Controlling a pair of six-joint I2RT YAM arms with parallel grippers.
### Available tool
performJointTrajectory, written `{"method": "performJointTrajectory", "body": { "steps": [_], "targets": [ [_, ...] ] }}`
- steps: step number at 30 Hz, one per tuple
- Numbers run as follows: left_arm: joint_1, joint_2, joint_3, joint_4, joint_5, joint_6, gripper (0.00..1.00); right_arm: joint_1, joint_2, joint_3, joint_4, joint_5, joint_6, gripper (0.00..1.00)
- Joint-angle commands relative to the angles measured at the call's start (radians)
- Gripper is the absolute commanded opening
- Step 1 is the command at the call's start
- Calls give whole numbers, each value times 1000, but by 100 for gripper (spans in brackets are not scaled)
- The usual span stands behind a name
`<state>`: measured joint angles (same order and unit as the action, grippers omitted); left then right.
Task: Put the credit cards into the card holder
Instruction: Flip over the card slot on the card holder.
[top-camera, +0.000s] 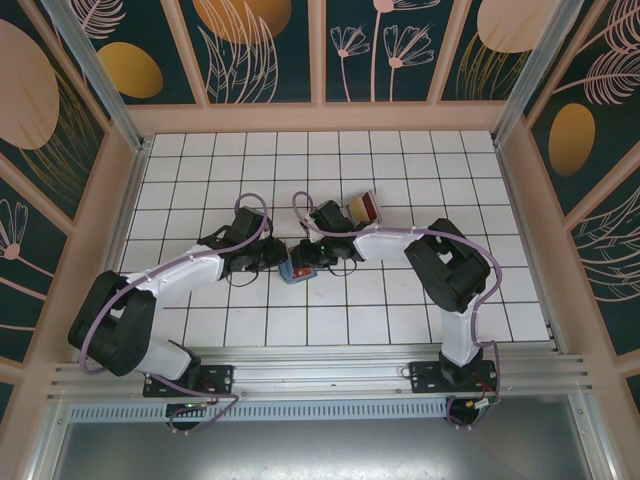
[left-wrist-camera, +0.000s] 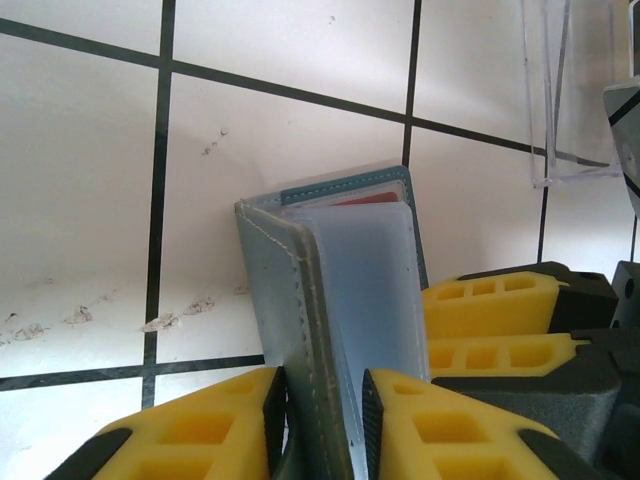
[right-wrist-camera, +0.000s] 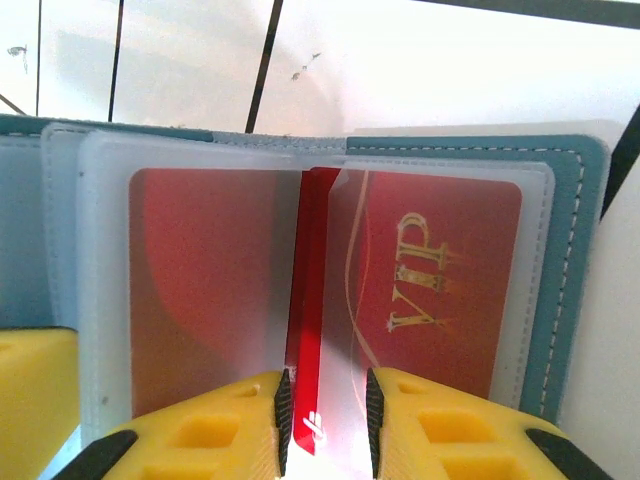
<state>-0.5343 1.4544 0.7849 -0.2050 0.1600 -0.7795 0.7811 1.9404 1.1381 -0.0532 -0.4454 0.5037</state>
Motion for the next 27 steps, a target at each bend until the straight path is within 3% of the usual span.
{"method": "performJointTrajectory", "body": {
  "steps": [1, 9, 15, 27],
  "targets": [
    [7, 0, 11, -7, -4, 12, 23, 8, 6, 23, -7, -1, -11, 29],
    [7, 5, 4, -12, -21, 20, 7, 9, -8, 40, -16, -10, -16, 29],
    [12, -6, 14, -44, -42, 33, 0, 10, -19, 52, -19, -26, -14, 29],
    [20, -29, 36, -116, -88, 56, 0, 10, -33, 58, 17, -91, 8, 31]
  ]
}}
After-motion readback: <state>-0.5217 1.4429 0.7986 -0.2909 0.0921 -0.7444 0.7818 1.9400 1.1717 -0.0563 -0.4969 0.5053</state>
